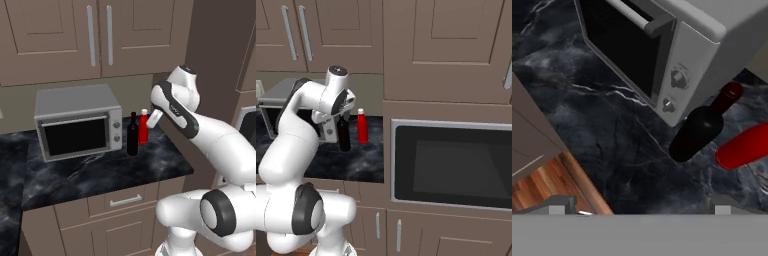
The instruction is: Move the drinks to the dining counter.
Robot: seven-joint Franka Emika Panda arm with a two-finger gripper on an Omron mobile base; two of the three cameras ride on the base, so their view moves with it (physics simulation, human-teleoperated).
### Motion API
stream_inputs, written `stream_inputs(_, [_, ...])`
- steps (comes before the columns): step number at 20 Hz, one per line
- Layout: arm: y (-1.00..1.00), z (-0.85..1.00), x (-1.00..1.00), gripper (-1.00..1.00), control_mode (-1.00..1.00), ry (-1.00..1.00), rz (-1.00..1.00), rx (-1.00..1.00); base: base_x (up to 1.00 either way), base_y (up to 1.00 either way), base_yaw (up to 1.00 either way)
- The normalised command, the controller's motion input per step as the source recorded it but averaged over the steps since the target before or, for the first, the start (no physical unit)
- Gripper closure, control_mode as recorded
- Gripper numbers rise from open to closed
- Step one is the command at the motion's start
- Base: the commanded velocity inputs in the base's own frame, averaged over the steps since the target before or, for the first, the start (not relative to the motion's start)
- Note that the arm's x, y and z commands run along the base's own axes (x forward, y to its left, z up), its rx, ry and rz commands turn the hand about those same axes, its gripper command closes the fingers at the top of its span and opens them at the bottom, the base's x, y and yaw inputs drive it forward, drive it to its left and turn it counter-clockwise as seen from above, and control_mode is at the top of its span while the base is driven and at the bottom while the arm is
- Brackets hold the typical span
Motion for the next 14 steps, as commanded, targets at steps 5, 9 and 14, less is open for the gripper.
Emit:
stream_inputs(5, [0.01, 0.00, 0.00, -1.00, -1.00, -0.02, 0.00, 0.06, 0.00, 0.00, 0.00])
stream_inputs(9, [0.00, -0.01, 0.00, -1.00, -1.00, -0.04, 0.00, 0.05, 0.00, 0.00, 0.00])
stream_inputs(14, [0.00, -0.05, 0.00, -1.00, -1.00, -0.08, 0.00, 0.07, 0.00, 0.00, 0.00])
